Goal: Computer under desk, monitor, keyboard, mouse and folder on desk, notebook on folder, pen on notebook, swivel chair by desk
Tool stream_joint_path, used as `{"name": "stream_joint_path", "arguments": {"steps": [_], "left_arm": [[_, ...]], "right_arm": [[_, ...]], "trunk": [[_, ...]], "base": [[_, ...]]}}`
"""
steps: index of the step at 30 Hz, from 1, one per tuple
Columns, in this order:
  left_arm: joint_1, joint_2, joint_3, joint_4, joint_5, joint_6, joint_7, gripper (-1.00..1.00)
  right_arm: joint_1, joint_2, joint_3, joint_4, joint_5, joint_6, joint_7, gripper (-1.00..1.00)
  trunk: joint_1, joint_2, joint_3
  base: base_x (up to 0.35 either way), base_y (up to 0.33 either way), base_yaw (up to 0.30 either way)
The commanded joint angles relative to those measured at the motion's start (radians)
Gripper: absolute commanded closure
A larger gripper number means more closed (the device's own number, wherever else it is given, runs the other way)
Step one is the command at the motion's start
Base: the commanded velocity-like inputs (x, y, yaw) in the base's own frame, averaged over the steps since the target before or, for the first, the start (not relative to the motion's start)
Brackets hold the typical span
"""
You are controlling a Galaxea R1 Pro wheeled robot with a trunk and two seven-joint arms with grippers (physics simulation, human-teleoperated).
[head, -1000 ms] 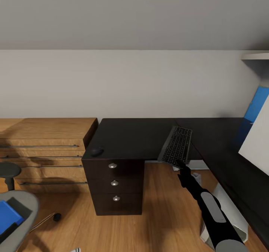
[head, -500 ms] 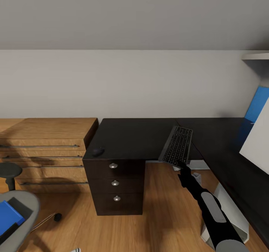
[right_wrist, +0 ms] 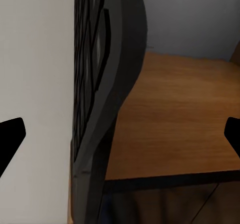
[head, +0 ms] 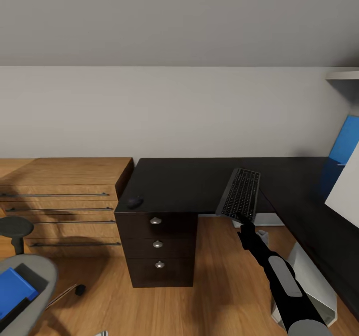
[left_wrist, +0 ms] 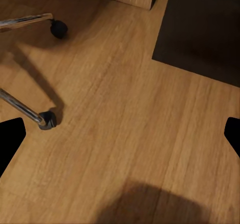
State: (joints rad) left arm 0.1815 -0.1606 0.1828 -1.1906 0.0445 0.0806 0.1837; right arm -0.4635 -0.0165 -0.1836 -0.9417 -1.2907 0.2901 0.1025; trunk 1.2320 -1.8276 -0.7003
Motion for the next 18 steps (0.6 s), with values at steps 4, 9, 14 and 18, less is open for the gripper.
{"name": "stream_joint_path", "arguments": {"steps": [4, 9, 14, 18], "left_arm": [[0.0, 0.0, 0.0, -0.001, 0.005, 0.005, 0.003, -1.0], [0.001, 0.0, 0.0, -0.001, 0.005, 0.005, 0.003, -1.0], [0.001, 0.0, 0.0, 0.0, 0.005, 0.005, 0.003, -1.0], [0.001, 0.0, 0.0, 0.007, 0.005, 0.005, 0.003, -1.0]], "right_arm": [[0.0, 0.0, -0.003, 0.0, -0.006, 0.006, 0.002, -1.0], [0.0, 0.001, -0.004, 0.0, -0.005, 0.003, 0.005, -1.0], [-0.001, 0.001, -0.004, -0.001, -0.004, 0.001, 0.011, -1.0], [-0.001, 0.001, -0.004, -0.002, -0.003, -0.024, 0.013, -1.0]], "trunk": [[0.0, 0.0, -0.001], [0.0, 0.0, -0.001], [0.0, 0.0, -0.001], [0.0, 0.0, -0.001]], "base": [[0.0, 0.006, 0.0], [0.0, 0.002, 0.0], [0.0, 0.0, 0.0], [0.0, 0.0, 0.0]]}}
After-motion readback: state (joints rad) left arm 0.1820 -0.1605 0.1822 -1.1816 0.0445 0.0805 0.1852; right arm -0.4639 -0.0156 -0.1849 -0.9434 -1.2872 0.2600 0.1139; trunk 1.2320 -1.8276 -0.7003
